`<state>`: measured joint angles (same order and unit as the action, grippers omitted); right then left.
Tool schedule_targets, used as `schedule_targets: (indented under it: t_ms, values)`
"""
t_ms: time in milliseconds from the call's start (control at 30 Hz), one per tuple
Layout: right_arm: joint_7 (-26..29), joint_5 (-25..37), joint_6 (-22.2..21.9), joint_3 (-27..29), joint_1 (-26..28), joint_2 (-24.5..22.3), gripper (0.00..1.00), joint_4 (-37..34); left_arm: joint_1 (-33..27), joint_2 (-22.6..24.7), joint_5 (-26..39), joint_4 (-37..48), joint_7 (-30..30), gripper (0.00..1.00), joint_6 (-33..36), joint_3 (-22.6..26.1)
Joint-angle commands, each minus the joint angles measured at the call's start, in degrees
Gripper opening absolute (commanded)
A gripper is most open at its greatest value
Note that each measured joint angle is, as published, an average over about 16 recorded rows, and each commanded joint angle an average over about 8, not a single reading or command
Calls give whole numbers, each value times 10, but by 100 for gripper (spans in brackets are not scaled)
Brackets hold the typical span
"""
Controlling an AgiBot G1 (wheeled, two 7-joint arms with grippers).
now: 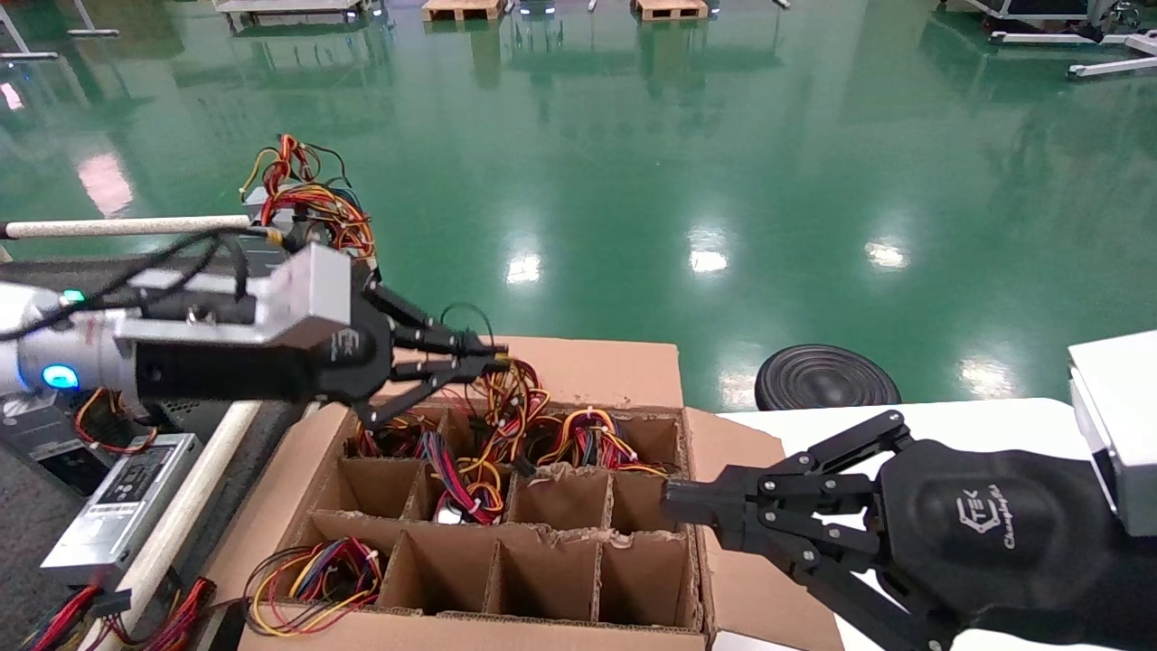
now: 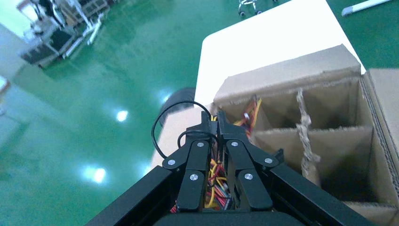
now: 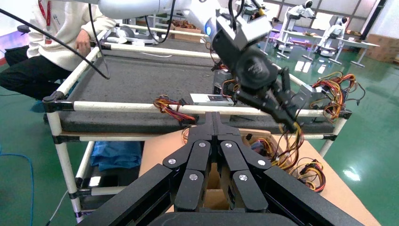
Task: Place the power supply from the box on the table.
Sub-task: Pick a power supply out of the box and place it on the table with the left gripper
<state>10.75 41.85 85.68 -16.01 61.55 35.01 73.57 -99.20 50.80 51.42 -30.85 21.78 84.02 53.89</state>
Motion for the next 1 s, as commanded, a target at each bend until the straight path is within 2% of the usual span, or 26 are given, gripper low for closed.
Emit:
schedule_targets:
  t_ms: [33, 500, 767, 1000]
  values:
    - [0, 0, 0, 0, 0, 0, 0, 0, -11, 0, 1, -7, 1, 0, 3, -2]
    - [0, 0, 0, 0, 0, 0, 0, 0, -73, -13, 8, -45, 19, 0, 7, -48]
    - [0, 0, 0, 0, 0, 0, 0, 0, -124, -22, 48, -76, 25, 0, -8, -98]
    - [0, 0, 0, 0, 0, 0, 0, 0, -165, -25, 89, -96, 22, 0, -20, -123]
